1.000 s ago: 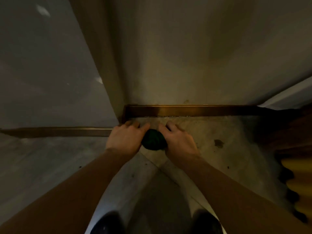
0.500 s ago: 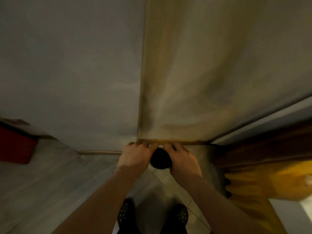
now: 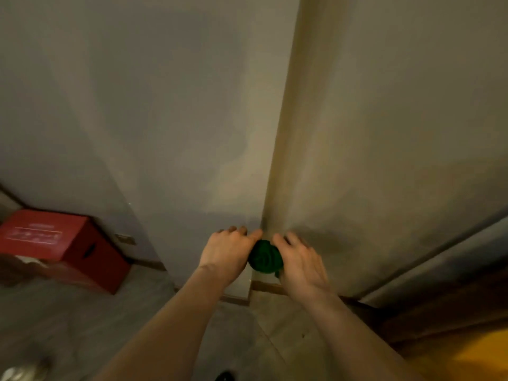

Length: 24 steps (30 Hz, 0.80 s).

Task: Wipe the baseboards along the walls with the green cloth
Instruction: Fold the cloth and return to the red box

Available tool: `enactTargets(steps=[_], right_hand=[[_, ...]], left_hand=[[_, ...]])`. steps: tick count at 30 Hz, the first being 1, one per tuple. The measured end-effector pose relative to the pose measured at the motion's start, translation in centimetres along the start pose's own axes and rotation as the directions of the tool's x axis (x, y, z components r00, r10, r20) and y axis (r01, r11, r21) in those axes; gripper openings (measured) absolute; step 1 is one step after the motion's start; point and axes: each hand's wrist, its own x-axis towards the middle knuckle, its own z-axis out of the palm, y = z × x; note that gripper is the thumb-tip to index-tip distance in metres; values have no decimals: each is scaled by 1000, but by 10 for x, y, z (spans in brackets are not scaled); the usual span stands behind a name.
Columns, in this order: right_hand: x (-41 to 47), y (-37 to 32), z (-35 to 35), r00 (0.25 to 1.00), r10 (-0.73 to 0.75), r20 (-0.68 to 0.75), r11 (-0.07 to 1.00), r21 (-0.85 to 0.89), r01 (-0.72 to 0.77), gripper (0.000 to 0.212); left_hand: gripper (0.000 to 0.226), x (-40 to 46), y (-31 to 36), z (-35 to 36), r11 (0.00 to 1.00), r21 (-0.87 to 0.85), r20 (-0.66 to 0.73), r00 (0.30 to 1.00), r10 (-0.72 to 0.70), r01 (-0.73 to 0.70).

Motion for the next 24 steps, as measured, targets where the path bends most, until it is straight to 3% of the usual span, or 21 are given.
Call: enactTargets(steps=[12, 24], right_hand=[[13, -106, -64, 928, -356, -114, 934, -49, 353, 51], [78, -334, -34, 743, -657, -128, 751, -30, 660, 47]], left_hand=[[35, -98, -49, -95, 953, 35, -199, 936, -289, 301], [56, -222, -233, -137, 820, 28, -330, 779, -533, 572]])
